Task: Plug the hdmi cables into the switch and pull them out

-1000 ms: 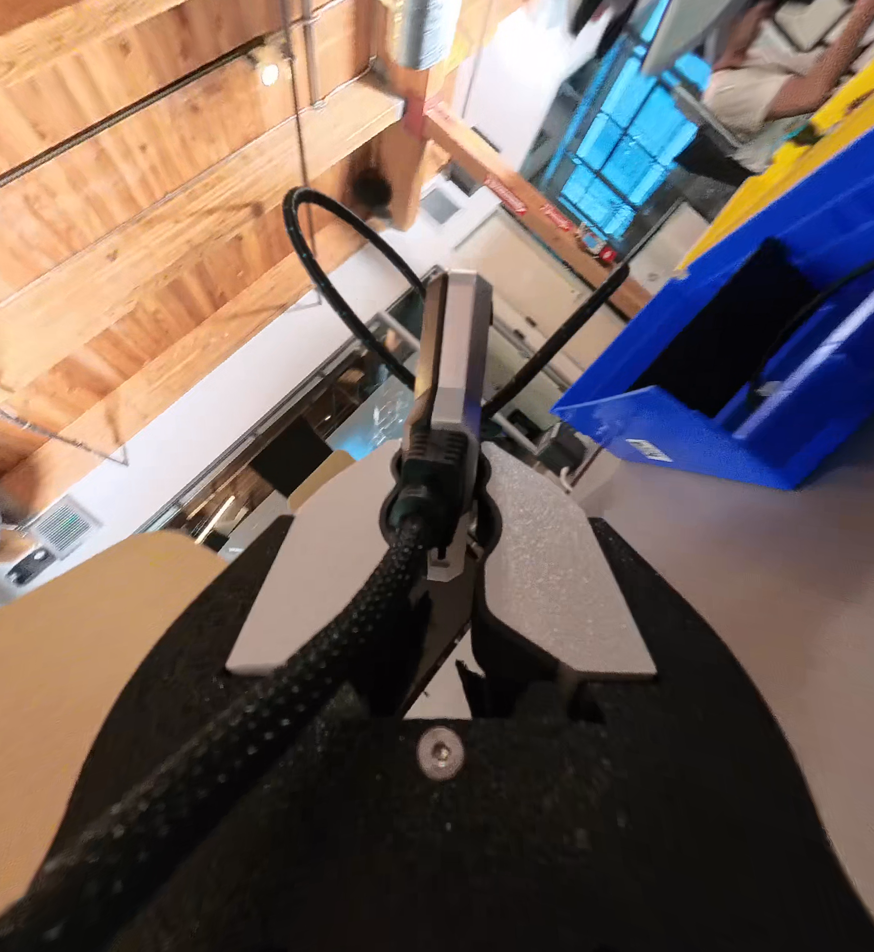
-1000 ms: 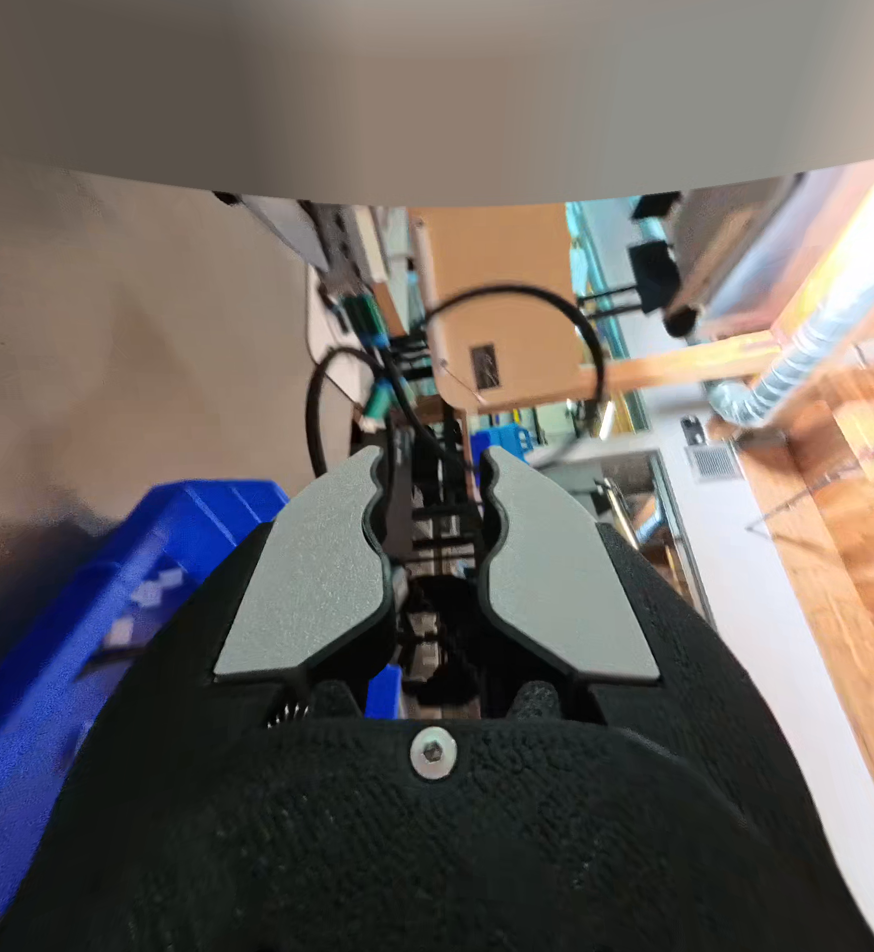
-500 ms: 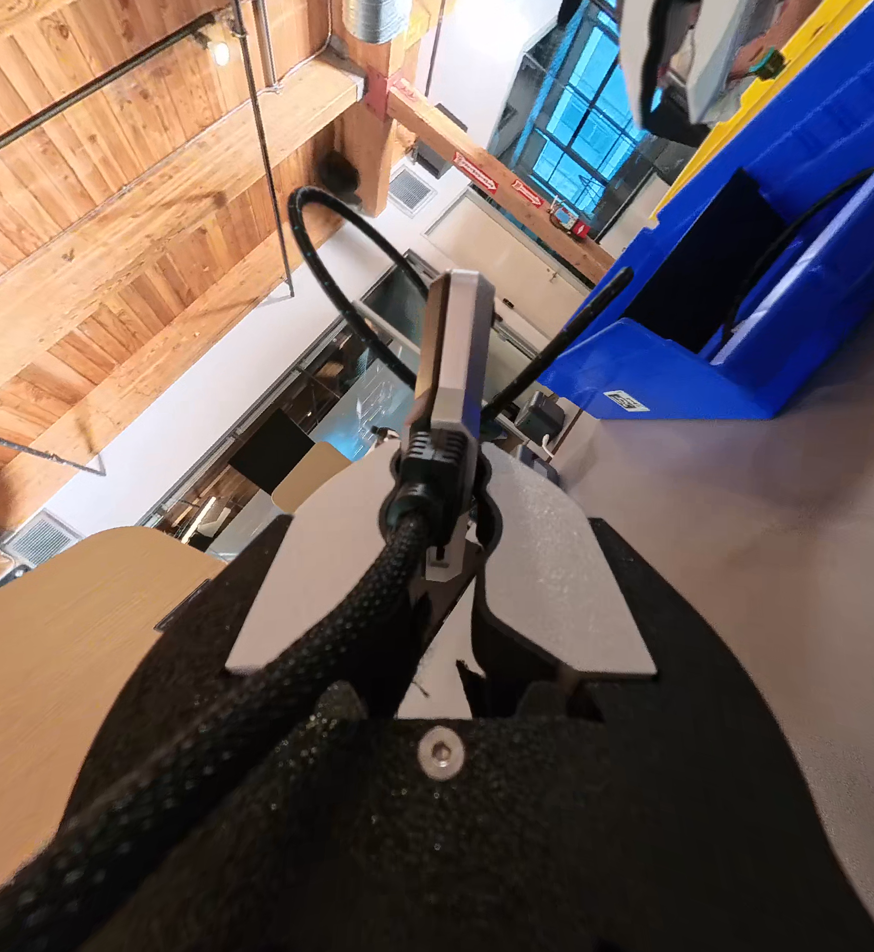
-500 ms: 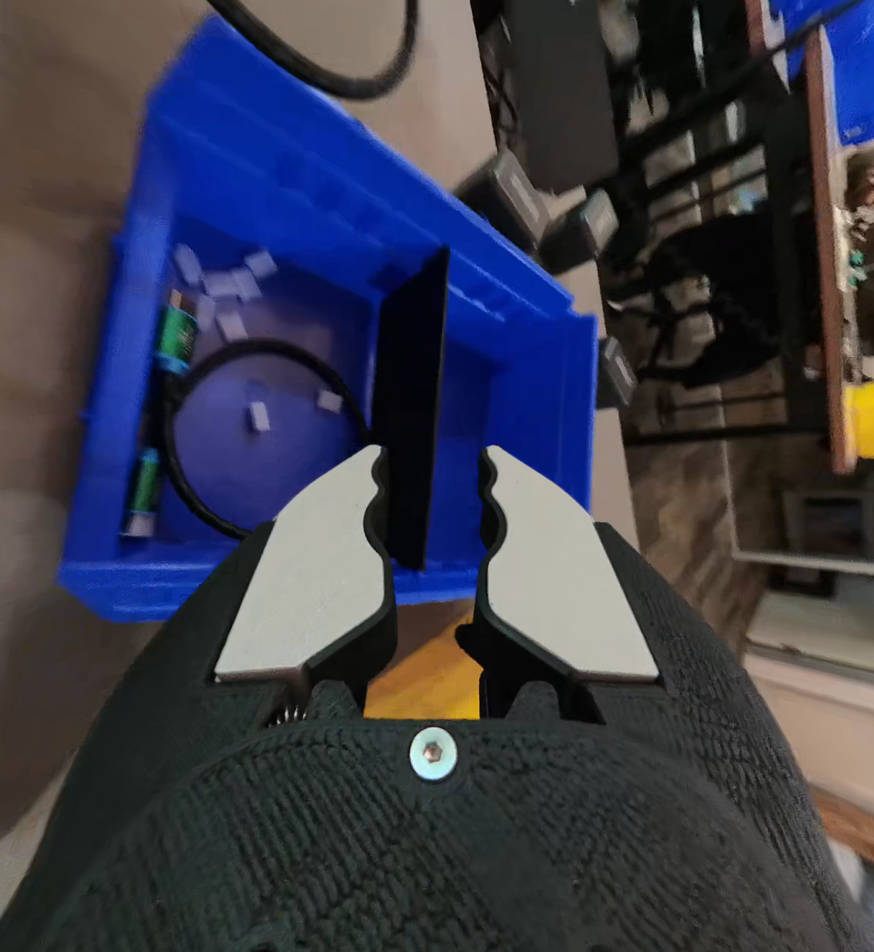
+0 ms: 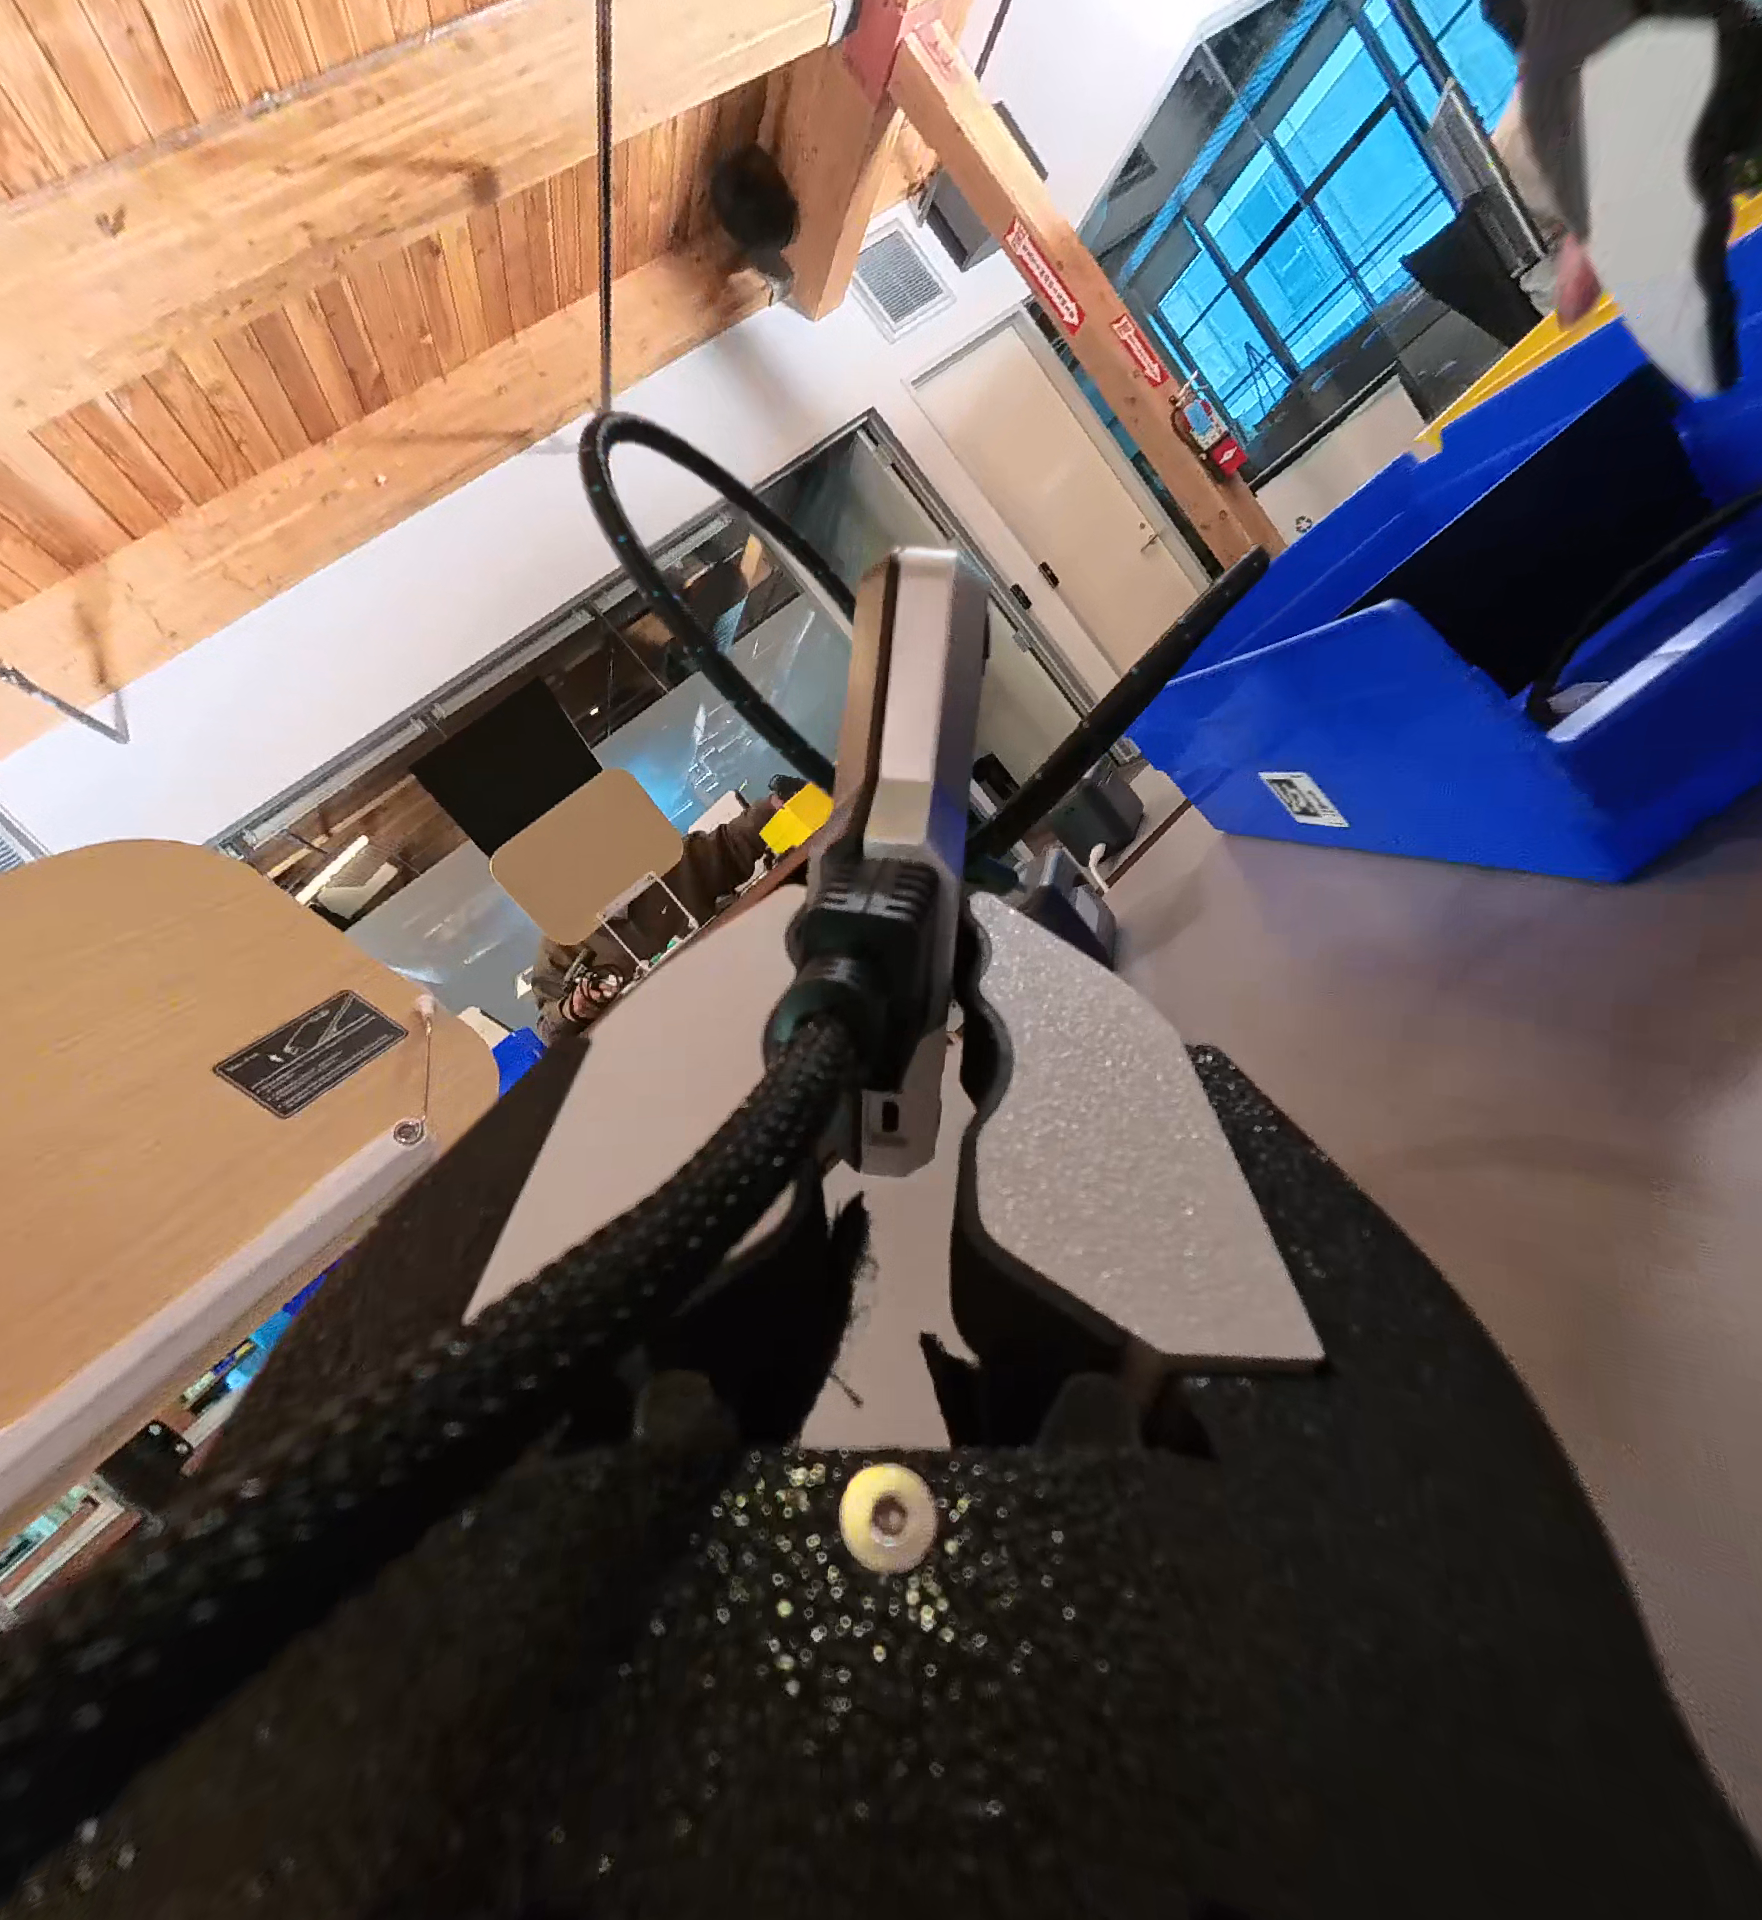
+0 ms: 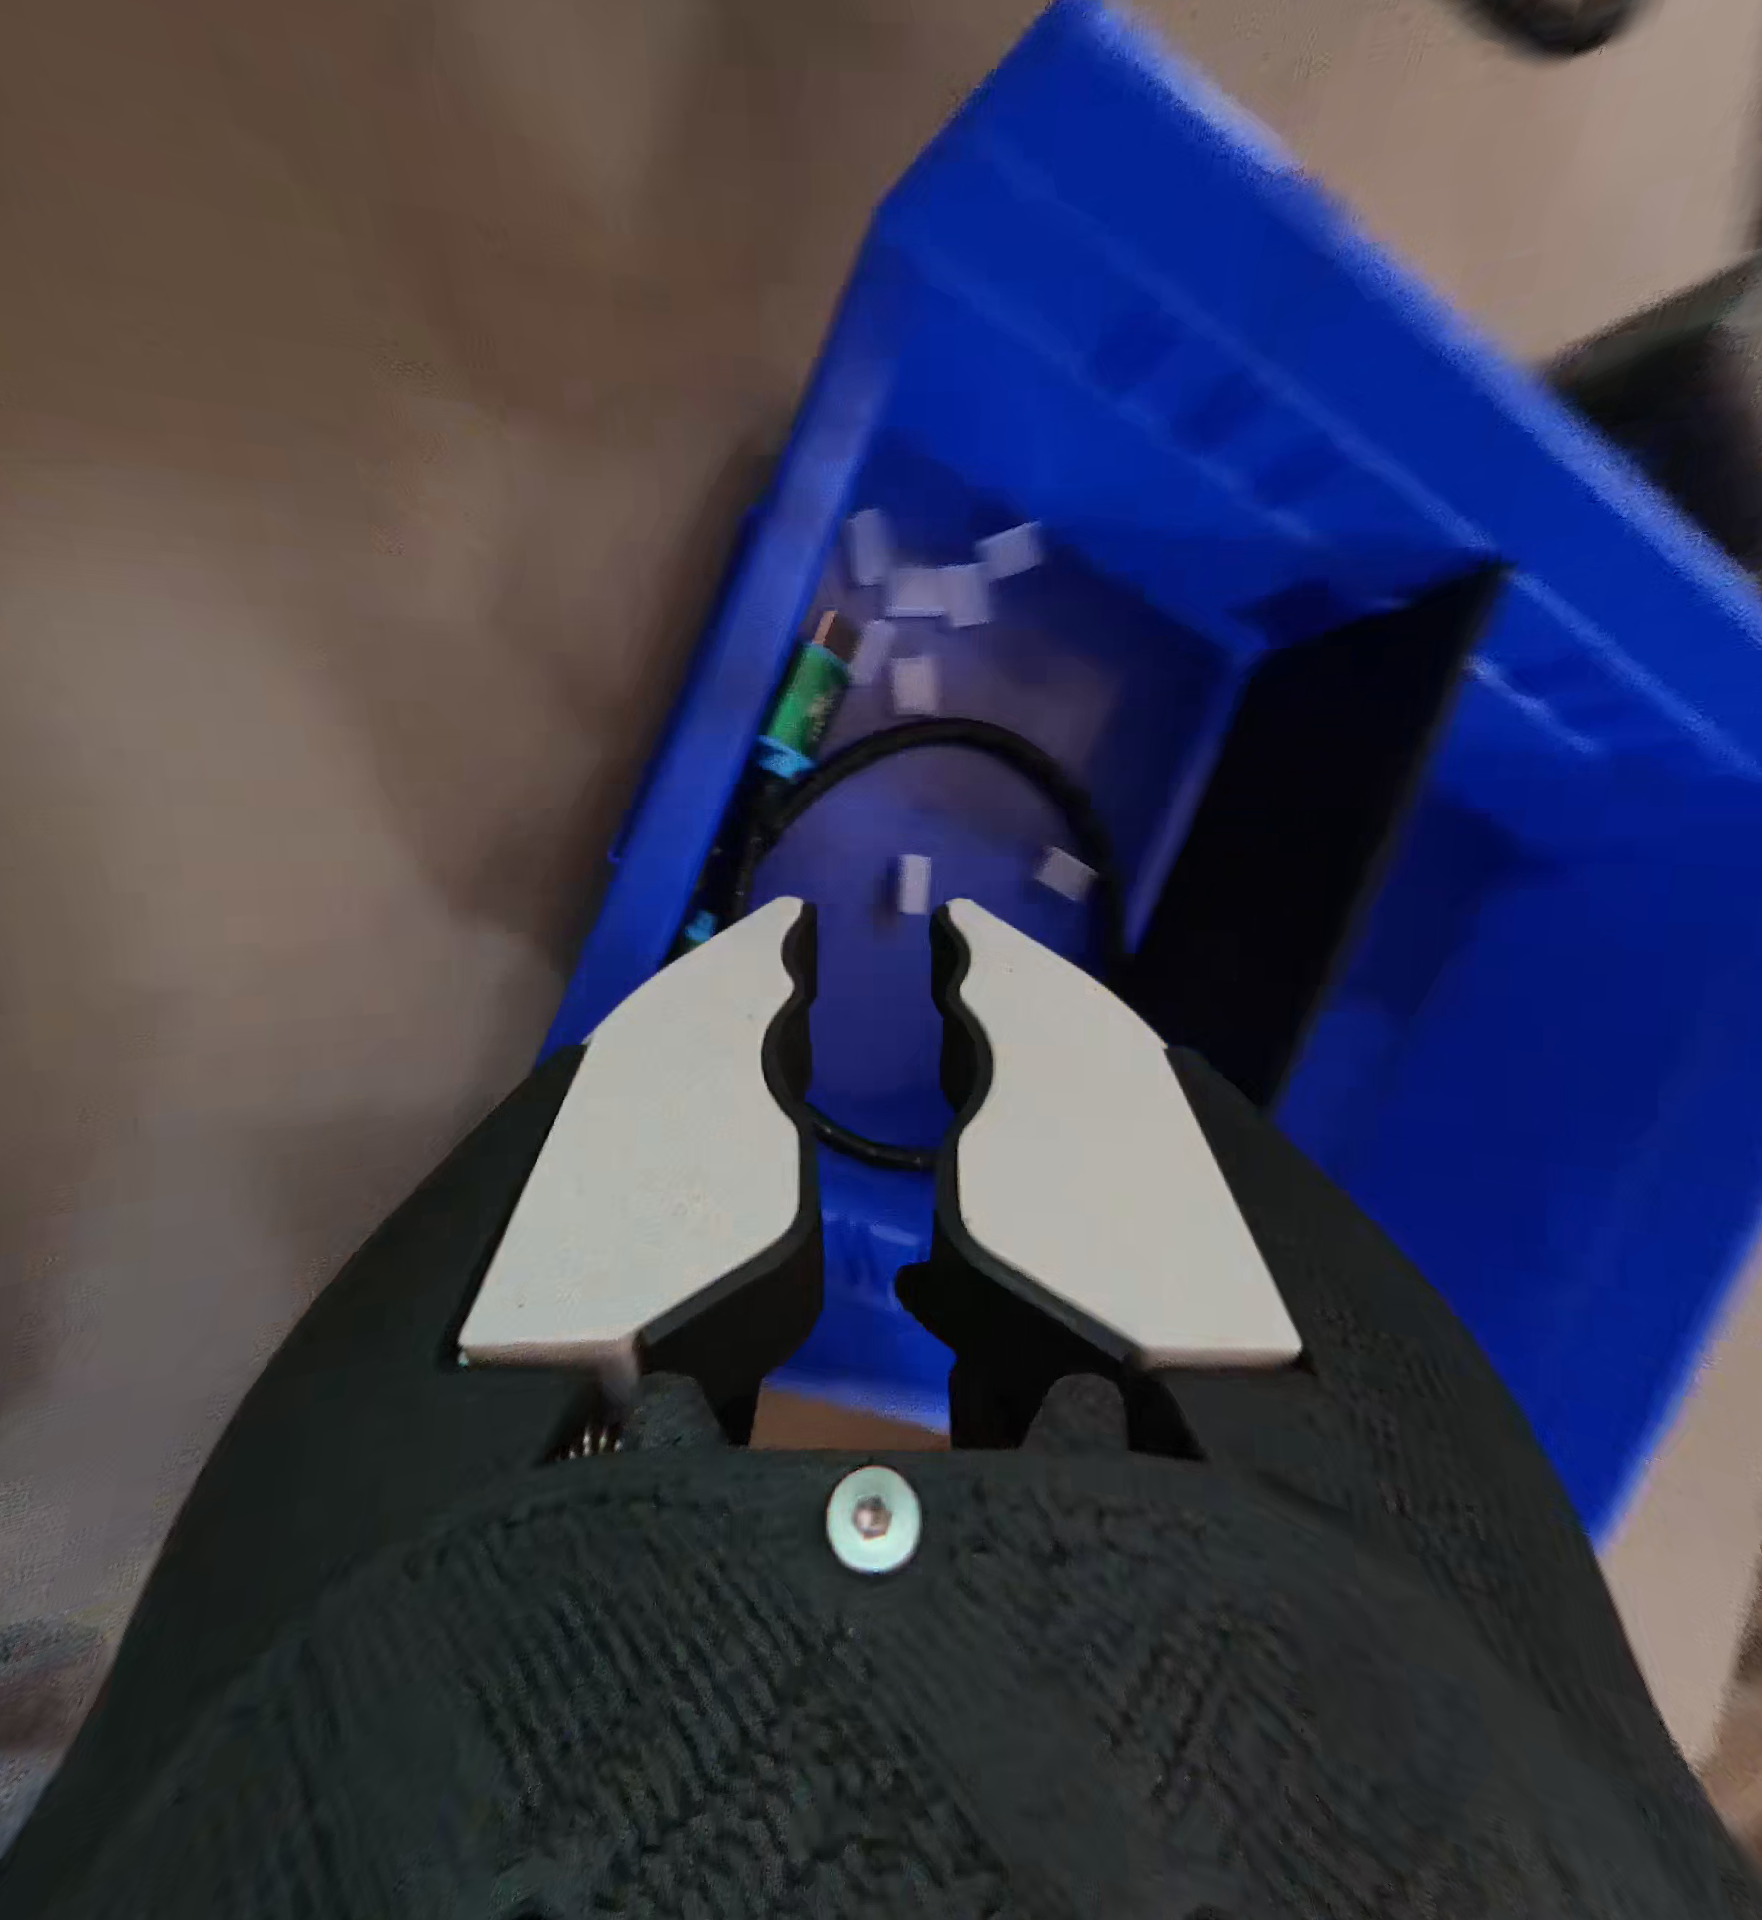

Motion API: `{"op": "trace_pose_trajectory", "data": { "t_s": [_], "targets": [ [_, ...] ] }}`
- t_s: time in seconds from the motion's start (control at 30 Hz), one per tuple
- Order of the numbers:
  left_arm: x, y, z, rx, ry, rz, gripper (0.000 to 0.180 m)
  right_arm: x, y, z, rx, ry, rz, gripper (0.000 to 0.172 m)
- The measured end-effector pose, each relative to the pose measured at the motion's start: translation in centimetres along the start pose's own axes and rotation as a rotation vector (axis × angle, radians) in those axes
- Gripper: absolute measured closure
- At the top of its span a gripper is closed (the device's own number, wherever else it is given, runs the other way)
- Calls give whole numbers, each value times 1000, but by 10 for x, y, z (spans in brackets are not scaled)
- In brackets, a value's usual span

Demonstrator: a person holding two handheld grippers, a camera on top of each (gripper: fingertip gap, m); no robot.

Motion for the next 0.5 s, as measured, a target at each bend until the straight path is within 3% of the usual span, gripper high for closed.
{"op": "trace_pose_trajectory", "data": {
  "t_s": [0.03,0.23,0.5],
  "targets": [
    [0,0,0,1,-2,1,157,-10,0,1,16,-30,74,151],
    [-1,4,-2,-23,-9,-20,157,-62,4,9,-69,-115,379,153],
    [-2,6,-3,-12,-9,-36,158,-77,12,13,-351,-113,624,150]
  ]
}}
Point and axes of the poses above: each gripper's, where its closed fingertips meet, x back along the fingers, z out of its top, y = z × x across the jaws, the point moved 4 cm from there along x, back along the fingers, and after that the axes turned 5 degrees about -x, right-handed, at the moved point
